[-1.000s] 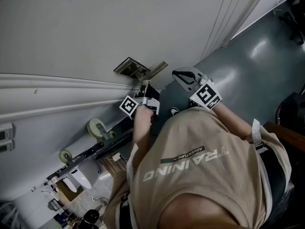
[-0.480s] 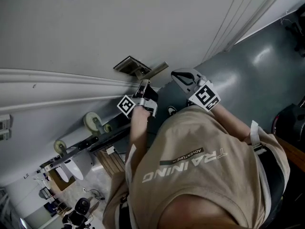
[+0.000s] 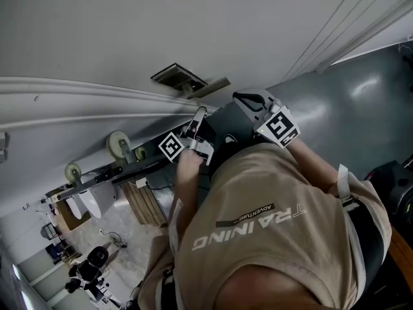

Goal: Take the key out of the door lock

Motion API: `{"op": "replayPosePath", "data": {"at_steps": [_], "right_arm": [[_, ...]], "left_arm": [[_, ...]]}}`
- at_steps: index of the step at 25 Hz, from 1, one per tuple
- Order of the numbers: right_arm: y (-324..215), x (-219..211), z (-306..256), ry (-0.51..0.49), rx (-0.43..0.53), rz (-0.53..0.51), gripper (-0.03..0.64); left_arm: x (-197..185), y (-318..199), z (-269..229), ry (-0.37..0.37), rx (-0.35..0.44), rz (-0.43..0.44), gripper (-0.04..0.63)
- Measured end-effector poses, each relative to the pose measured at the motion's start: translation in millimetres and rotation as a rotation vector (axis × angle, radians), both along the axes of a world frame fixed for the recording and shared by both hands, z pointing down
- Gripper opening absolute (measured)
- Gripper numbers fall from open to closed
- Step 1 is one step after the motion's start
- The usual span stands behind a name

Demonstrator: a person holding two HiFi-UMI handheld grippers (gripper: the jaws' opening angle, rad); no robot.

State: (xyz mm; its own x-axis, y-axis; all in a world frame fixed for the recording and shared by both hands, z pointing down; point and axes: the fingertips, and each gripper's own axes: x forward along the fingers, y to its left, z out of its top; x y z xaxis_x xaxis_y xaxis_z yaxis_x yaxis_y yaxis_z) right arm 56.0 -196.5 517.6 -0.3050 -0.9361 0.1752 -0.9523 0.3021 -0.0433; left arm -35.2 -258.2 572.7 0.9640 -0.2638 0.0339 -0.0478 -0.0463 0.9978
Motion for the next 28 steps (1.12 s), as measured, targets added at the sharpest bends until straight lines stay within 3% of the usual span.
{"op": "replayPosePath", "data": {"at_steps": [6,13,20,24,28], "right_arm": [[1.6,-15.0,9.3,0.017,-0.020,-0.032,0.015],[9.6,-72.5,-3.1,0.046,-0.045,-0.056,0.015],[22.7,-135.7,-24.7,0.042,-0.029,-0.039,0.014],[40.2,-149.8,-7.3,0.002,-0.076,0.030,0.014],[60.4,-164.5,-0.1,-0.055,-0.110,0.050,0.015]], "left_arm": [[-18.6,24.0,4.4,-0.005,0.059,-0.004,0.023],[-70.3,31.7,-11.0,-0.044,0.192,-0.006,0.023],[-125.2,44.2,-31.4,-0.192,0.537,-0.001,0.023],[-141.9,53.4,-34.3,-0.210,0.664,0.010,0.023],[-152.2,59.5,-41.0,-0.198,0.702,0.018,0.023]]}}
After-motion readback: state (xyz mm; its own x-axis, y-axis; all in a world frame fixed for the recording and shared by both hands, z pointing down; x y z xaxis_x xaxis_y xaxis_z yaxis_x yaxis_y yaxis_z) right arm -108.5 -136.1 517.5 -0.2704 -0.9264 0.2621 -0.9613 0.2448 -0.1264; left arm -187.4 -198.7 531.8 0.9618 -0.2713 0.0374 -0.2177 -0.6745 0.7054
